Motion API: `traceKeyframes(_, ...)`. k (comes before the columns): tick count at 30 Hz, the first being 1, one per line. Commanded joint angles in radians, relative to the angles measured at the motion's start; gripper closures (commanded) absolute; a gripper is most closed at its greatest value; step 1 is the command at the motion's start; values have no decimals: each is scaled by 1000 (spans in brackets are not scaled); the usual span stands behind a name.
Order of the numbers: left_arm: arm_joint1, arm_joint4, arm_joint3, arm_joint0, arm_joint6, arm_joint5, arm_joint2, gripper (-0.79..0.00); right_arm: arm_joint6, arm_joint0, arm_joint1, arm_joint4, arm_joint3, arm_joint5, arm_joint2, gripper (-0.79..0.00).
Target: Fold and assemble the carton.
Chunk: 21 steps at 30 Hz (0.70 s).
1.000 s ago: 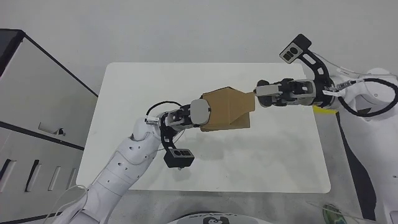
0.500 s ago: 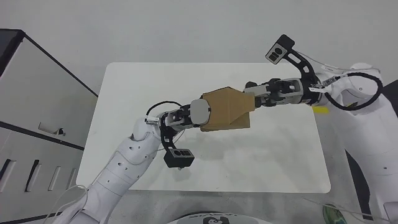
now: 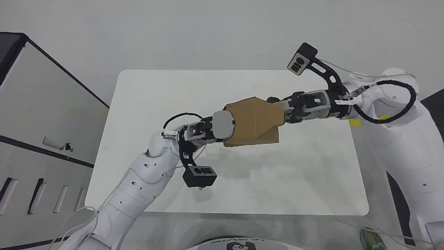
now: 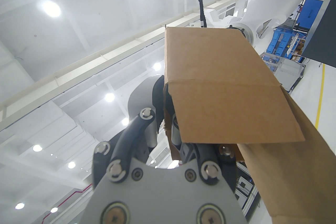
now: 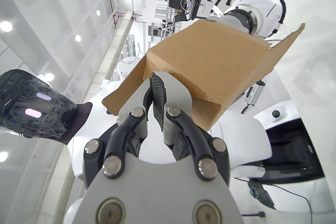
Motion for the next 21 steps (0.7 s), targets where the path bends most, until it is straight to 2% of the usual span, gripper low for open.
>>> traceKeyframes(1, 0, 0, 0, 0, 0, 0, 0, 0, 2, 2, 0, -7, -4, 3, 0, 0)
traceKeyframes(21, 0, 0, 0, 0, 0, 0, 0, 0, -30, 0, 1, -88, -58, 15, -20, 0)
